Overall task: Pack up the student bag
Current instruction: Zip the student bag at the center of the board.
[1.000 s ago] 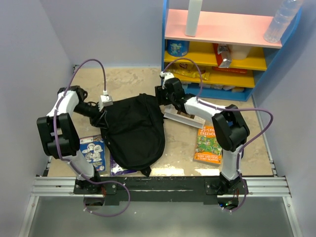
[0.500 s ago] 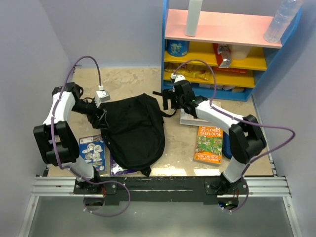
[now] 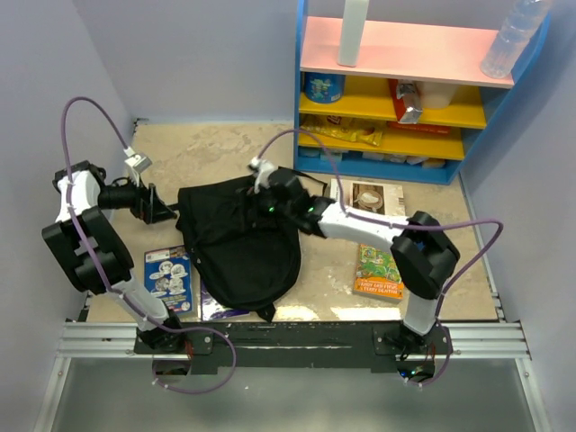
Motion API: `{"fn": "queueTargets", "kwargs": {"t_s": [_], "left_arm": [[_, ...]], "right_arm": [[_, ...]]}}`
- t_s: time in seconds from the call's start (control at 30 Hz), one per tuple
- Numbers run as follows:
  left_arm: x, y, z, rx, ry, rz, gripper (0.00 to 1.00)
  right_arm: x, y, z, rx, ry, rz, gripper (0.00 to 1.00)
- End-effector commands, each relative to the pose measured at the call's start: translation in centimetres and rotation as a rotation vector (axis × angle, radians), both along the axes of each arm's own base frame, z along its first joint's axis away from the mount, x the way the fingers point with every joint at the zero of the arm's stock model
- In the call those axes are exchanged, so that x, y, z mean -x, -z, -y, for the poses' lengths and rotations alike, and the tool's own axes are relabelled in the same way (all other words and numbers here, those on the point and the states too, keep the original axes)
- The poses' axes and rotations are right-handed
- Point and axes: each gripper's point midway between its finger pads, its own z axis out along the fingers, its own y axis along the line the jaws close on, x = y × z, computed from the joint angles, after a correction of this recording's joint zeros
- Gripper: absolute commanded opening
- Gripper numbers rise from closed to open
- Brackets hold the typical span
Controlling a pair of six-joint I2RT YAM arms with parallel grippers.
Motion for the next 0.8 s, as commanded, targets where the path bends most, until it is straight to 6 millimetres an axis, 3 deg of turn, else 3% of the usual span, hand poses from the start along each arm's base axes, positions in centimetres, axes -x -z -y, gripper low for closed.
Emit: {"fn": "queueTargets", "kwargs": {"t_s": [0.0, 0.03, 0.13, 0.17, 0.27, 0.3, 0.37, 0.4, 0.77], "left_arm": [[0.7, -1.8, 1.3, -0.01, 0.033, 0.115, 1.0], [0.9, -1.9, 1.4, -0.018, 0.015, 0.113, 1.0], [0.1, -1.5, 0.6, -0.078, -0.038, 0.115, 1.0], [0.0, -1.1, 0.3, -0.096, -0.04, 0.117, 1.0], [-0.4, -0.5, -0.3, -0.125, -0.063, 0.124, 1.0], [-0.5, -0.2, -0.4, -0.136, -0.067, 0.124, 1.0], [-0.7, 0.5, -0.8, -0.154, -0.079, 0.122, 1.0], [-0.8, 1.0, -0.9, -0.153, -0.078, 0.114, 1.0], [-1.2, 4.3, 0.9, -0.155, -0.038, 0.068, 1.0]], "right_arm": [[3.8, -4.4, -3.4, -0.035, -0.099, 0.104, 0.7], [4.5, -4.6, -4.1, -0.05, -0.125, 0.104, 0.6], [7.0, -4.1, -6.6, -0.05, -0.22, 0.091, 0.45], [7.3, -2.6, -7.3, -0.027, -0.235, 0.072, 0.45], [7.9, -1.9, -8.9, -0.054, -0.257, 0.023, 0.5], [8.2, -0.7, -9.4, -0.054, -0.277, -0.002, 0.52], [8.1, -1.0, -10.5, -0.09, -0.291, -0.025, 0.54], [8.1, 0.2, -10.9, -0.082, -0.297, -0.046, 0.55], [8.4, 0.5, -13.1, -0.149, -0.338, -0.112, 0.55]]}}
